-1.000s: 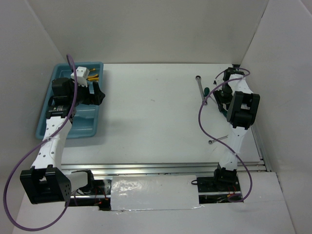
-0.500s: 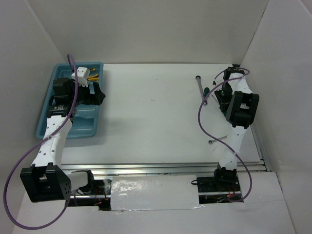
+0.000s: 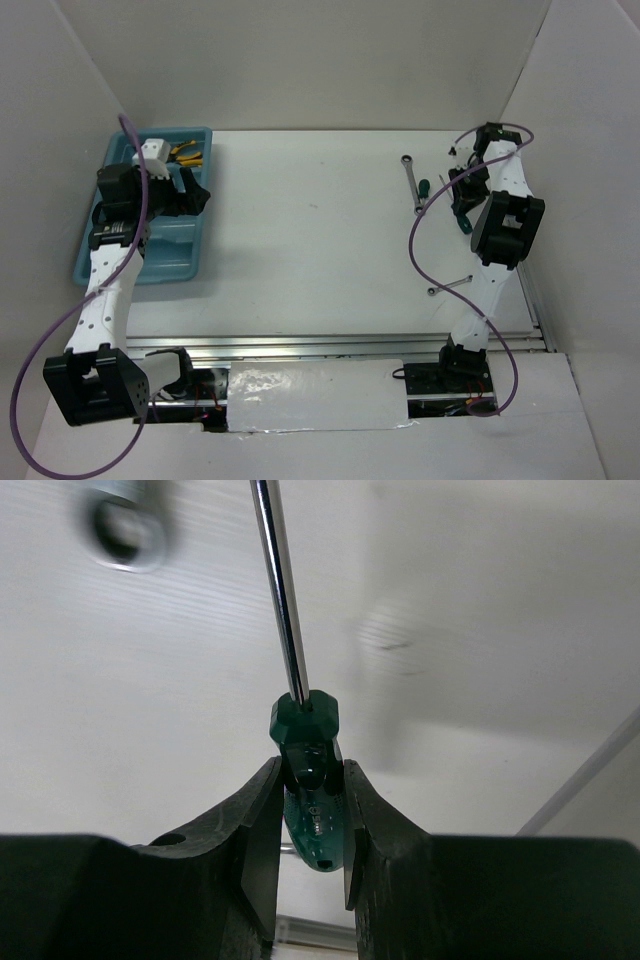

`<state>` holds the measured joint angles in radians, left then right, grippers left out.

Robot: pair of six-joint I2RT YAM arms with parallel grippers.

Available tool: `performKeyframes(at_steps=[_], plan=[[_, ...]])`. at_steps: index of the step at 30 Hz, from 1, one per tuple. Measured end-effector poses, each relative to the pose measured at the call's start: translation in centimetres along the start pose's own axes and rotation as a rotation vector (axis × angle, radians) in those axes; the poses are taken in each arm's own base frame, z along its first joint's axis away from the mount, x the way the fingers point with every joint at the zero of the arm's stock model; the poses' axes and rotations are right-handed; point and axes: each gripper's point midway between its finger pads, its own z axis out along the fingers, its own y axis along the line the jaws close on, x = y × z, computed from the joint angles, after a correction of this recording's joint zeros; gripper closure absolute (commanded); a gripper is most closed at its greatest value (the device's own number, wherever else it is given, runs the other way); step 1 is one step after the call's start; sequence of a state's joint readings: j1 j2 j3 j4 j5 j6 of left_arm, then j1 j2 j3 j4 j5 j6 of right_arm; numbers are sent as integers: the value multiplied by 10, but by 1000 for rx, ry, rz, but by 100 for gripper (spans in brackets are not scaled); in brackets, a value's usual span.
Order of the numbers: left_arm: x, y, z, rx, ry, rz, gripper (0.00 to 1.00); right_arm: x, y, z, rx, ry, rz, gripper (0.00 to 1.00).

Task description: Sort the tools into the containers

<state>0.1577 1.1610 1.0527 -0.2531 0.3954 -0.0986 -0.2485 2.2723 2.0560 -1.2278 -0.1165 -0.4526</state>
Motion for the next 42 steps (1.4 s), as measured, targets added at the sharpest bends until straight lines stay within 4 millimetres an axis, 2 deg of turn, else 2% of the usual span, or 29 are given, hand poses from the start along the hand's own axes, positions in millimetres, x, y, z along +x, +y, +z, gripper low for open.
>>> performKeyframes(at_steps=[3, 4, 7, 8, 9, 11, 13, 15, 19, 27, 31, 34, 40, 42], plan=[[-14, 5, -18, 3, -82, -57, 1, -37, 37, -50, -29, -149, -55, 100], [-18, 5, -24, 8, -110, -70, 1, -48, 56, -70, -40, -208, -90, 100], [-29, -12, -39, 85, -175, -93, 1, -67, 142, -132, -128, -377, -230, 100], [-32, -21, -42, 129, -198, -103, 1, -68, 170, -148, -170, -421, -268, 100], [-32, -31, -45, 175, -219, -116, 1, -66, 207, -167, -229, -466, -325, 100], [-27, -49, -50, 260, -248, -153, 1, -56, 266, -193, -344, -520, -406, 100], [-16, -67, -54, 331, -256, -188, 1, -46, 314, -209, -457, -541, -462, 100], [-5, -89, -57, 408, -245, -215, 1, -39, 352, -216, -556, -547, -501, 100], [13, -135, -62, 556, -221, -237, 1, -25, 412, -208, -740, -501, -505, 100], [38, -203, -60, 731, -140, -270, 1, -2, 502, -203, -989, -378, -545, 100], [50, -220, -50, 742, -93, -286, 4, 17, 526, -207, -1059, -328, -575, 100], [52, -225, -46, 738, -90, -299, 8, 23, 536, -210, -1089, -322, -594, 100], [49, -220, -37, 688, -109, -321, 34, 28, 538, -205, -1099, -300, -588, 100], [47, -217, -36, 674, -121, -320, 50, 28, 538, -203, -1099, -293, -583, 100]])
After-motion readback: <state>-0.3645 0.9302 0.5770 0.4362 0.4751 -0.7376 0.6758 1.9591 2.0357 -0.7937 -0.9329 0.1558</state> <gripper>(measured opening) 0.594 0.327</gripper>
